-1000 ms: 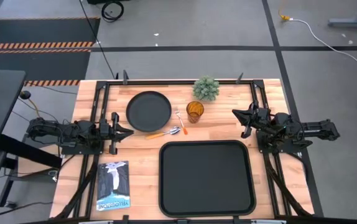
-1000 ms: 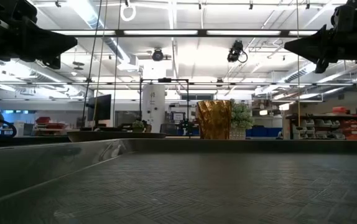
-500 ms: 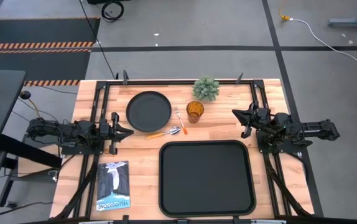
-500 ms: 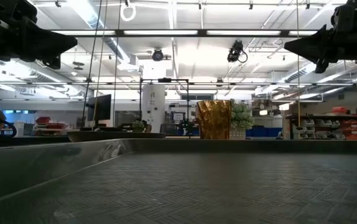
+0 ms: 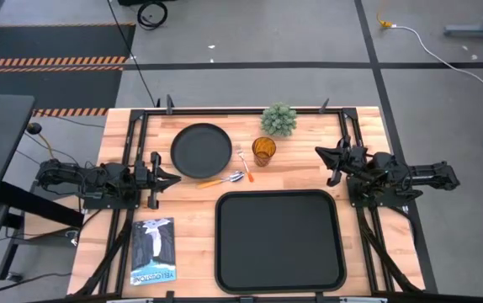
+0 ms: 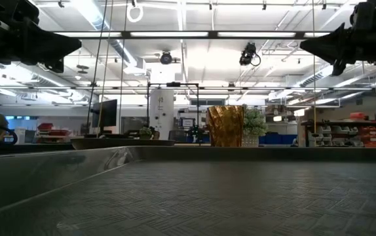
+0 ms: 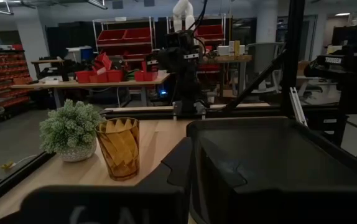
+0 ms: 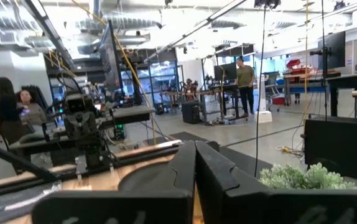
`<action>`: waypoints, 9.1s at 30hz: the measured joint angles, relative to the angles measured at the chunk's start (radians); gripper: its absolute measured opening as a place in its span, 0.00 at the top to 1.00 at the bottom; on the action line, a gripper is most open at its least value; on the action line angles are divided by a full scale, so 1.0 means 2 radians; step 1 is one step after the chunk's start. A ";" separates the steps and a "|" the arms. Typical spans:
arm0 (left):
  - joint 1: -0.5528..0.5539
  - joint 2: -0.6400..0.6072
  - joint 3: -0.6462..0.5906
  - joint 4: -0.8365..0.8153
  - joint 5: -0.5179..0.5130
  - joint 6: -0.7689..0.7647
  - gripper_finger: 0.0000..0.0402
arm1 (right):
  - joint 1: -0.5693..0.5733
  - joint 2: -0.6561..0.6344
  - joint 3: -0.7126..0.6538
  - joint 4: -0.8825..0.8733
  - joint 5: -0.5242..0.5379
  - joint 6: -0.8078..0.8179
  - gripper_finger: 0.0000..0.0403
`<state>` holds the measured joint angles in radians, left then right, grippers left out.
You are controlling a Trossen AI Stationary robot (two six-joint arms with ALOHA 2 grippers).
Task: Pick and place plate/cup/fork/spoon on tray
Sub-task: Put the orange glass on the top right of the black tray
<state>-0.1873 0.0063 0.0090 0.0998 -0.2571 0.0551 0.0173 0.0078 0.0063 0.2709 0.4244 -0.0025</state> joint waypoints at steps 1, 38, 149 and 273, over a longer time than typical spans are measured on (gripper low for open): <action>0.000 0.000 0.000 0.000 0.000 0.000 0.91 | 0.000 0.000 0.000 0.003 0.000 0.000 0.97; 0.000 0.000 0.000 0.149 -0.068 0.074 0.91 | -0.021 0.072 0.037 0.117 -0.006 0.066 0.97; 0.000 0.007 0.000 0.199 -0.279 0.134 0.91 | -0.235 0.845 0.709 -0.548 -0.249 -0.045 0.63; 0.000 0.007 0.000 0.048 -0.191 0.004 0.91 | -0.197 1.034 0.918 -0.732 -0.209 -0.206 0.76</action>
<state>-0.1871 0.0204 0.0093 0.1963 -0.6382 0.0622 -0.3759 2.0758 1.8420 -1.1927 0.0071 -0.4145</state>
